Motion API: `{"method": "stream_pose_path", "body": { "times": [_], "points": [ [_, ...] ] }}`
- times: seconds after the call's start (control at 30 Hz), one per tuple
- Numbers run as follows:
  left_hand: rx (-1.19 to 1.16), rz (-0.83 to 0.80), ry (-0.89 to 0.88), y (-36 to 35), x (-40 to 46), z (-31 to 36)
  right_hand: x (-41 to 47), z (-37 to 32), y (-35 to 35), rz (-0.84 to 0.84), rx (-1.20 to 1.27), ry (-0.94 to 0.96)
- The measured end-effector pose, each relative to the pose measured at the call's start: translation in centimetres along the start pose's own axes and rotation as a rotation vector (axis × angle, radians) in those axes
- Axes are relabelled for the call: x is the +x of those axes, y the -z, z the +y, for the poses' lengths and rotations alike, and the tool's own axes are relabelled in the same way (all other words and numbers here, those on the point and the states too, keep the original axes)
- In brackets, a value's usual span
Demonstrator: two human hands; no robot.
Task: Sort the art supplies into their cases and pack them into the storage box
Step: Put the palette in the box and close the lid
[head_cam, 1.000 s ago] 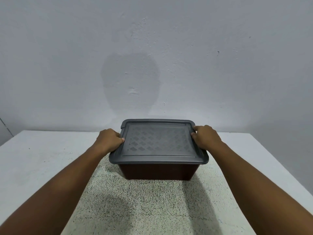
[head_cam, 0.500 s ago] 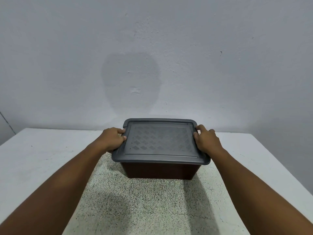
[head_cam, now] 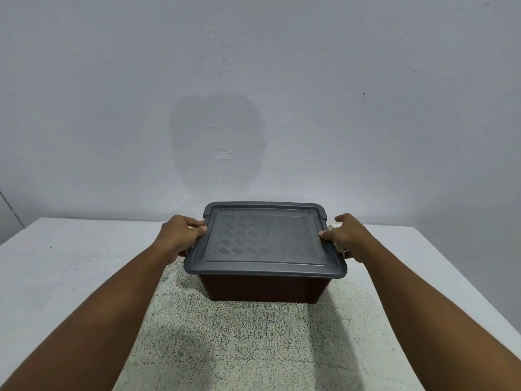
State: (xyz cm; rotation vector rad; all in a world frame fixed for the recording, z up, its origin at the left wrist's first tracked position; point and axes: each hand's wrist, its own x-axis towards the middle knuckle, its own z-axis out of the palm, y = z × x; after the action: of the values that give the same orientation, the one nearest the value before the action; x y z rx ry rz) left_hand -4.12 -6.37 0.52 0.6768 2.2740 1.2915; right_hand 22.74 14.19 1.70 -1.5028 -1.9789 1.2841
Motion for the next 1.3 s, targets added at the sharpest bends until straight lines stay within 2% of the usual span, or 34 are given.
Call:
{"method": "stream_pose_path", "body": {
  "times": [0.27, 0.37, 0.47, 0.57, 0.7, 0.87, 0.93, 1.1, 1.3],
  "points": [
    [0.021, 0.158, 0.016, -0.5, 0.1, 0.7, -0.2, -1.2, -0.8, 0.183, -0.335, 0.111],
    [0.148, 0.183, -0.016, -0.6, 0.1, 1.0, 0.0, -1.4, -0.5, 0.150, -0.347, 0.119],
    [0.388, 0.173, -0.104, -1.0, 0.0, 1.4, -0.4, -1.8, 0.4, 0.045, -0.264, 0.086],
    [0.466, 0.118, -0.141, -0.8, -0.1, 1.8, -0.7, -2.3, 0.5, -0.028, -0.289, 0.108],
    [0.305, -0.003, -0.090, -0.1, 0.0, 2.1, -0.4, -2.7, 0.9, -0.086, -0.294, 0.098],
    [-0.137, -0.065, 0.091, 0.8, 0.5, 0.9, -0.5, -1.7, 1.7, -0.121, 0.064, 0.020],
    [-0.242, -0.070, 0.131, 0.7, 0.4, 0.5, -0.3, -1.4, 1.5, -0.118, 0.118, -0.005],
    [-0.284, -0.029, 0.152, 0.0, 0.7, 0.3, 0.1, -2.3, 0.2, 0.000, -0.186, 0.056],
    [-0.225, 0.019, 0.074, -0.2, 0.6, -0.6, 0.0, -2.3, -0.1, 0.047, -0.331, 0.080]
  ]
}}
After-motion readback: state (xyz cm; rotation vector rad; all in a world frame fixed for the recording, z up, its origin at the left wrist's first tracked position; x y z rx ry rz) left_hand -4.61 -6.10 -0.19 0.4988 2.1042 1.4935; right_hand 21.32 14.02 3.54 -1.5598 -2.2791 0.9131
